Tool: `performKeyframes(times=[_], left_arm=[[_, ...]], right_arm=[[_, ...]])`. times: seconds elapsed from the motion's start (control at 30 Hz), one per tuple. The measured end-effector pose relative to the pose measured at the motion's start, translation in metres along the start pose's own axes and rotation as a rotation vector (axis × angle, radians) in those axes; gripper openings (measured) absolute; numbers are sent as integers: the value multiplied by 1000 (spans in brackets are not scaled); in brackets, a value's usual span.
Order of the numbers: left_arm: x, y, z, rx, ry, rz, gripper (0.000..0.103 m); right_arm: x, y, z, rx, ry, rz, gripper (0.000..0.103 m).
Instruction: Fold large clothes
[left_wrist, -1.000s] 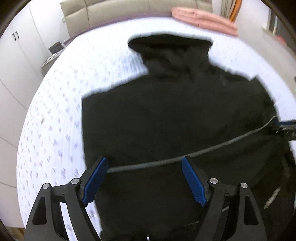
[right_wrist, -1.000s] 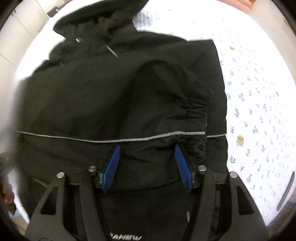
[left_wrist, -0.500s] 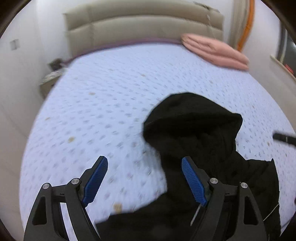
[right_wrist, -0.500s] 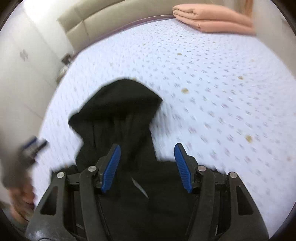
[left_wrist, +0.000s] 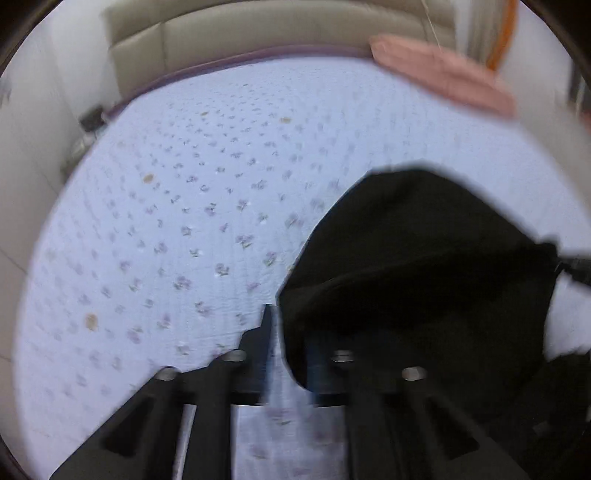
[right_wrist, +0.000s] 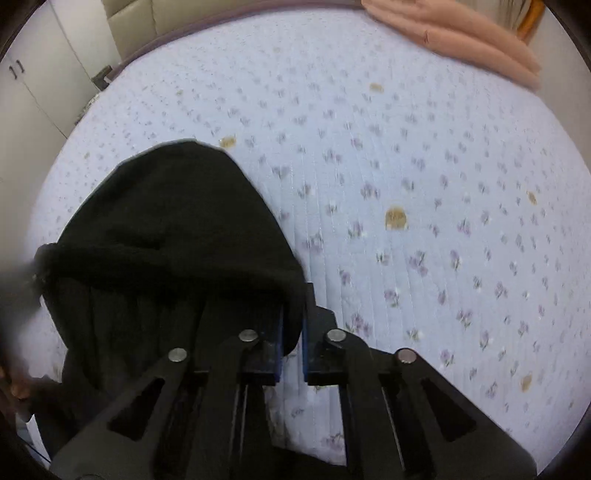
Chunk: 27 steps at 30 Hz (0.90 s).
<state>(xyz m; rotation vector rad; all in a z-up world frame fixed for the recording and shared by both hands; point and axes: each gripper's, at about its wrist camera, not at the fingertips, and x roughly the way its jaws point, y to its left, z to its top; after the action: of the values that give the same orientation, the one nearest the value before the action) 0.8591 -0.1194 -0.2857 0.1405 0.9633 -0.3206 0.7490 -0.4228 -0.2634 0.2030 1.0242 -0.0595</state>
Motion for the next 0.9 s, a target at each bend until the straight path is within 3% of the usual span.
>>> performKeyframes(times=[0.07, 0.13, 0.2, 0.27, 0.33, 0.43, 0.53, 0.57, 0.6, 0.73, 0.9], left_arm=[[-29, 10, -3, -53, -97, -60, 12], [-43, 21, -10, -88, -123, -134, 12], [-28, 29, -20, -102, -65, -153, 14], [8, 31, -32, -82, 50, -121, 13], [39, 30, -45, -73, 142, -139, 14], [28, 25, -42, -24, 115, -110, 16], [9, 27, -41, 31, 92, -75, 45], [1, 31, -42, 50, 95, -76, 59], [-11, 35, -45, 65, 86, -104, 62], [-51, 42, -42, 81, 22, -164, 63], [-49, 40, -3, -41, -46, -240, 64]], right_arm=[[-31, -3, -4, -14, -96, 48, 2], [-36, -8, -12, -17, -104, 64, 2], [-13, -14, -22, -11, -37, 59, 2], [17, -20, -32, 18, 62, 85, 3], [37, -19, -41, 17, 118, 76, 5], [32, -16, -42, 1, 117, 63, 8], [13, -19, -41, -22, 129, 58, 25], [3, -22, -42, -31, 124, 66, 36], [-5, -24, -43, -42, 118, 76, 44], [-37, -22, -40, -82, 65, 90, 49], [-38, -3, -13, -73, -3, 117, 54]])
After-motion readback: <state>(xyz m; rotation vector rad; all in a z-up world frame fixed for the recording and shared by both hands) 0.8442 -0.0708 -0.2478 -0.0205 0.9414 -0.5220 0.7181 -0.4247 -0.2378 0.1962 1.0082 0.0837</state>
